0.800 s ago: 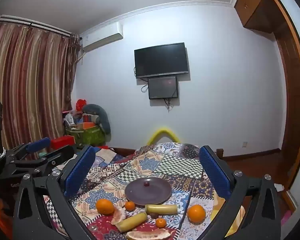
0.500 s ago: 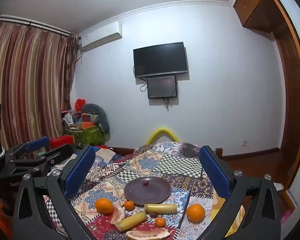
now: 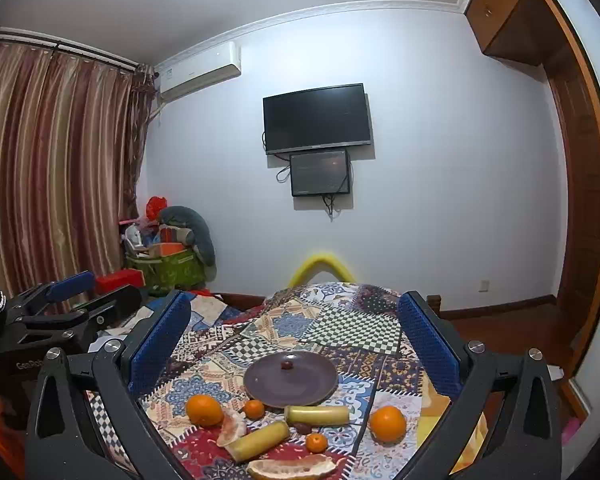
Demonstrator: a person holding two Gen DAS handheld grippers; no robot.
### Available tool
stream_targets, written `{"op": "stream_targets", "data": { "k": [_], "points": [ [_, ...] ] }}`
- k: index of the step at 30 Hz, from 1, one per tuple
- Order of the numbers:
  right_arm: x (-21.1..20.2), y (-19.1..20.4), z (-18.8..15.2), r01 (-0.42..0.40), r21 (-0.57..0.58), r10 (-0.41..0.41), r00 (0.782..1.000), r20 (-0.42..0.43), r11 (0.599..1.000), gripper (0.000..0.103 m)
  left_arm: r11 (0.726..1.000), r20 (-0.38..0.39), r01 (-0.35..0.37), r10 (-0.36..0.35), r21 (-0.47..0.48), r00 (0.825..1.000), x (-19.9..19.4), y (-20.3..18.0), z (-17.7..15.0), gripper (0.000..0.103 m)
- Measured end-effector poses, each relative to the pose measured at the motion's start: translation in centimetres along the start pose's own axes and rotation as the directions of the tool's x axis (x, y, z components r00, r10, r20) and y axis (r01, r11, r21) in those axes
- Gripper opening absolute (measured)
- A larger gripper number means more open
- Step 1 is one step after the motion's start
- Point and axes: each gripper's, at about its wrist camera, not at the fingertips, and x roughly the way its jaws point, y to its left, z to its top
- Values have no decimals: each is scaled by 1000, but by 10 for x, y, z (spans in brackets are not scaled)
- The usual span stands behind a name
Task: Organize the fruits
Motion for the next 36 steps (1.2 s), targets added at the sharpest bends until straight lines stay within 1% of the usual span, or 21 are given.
{"op": "stream_targets", "data": {
  "k": [14,36],
  "points": [
    [1,0,-2,18,-4,-18,1000,-4,1000,103,1000,-3,2,-2,-7,1000,5,1,-3,103],
    [1,0,-3,18,7,-18,1000,-4,1000,103,1000,-6,6,-6,-8,1000,5,3,-2,103]
  ]
}}
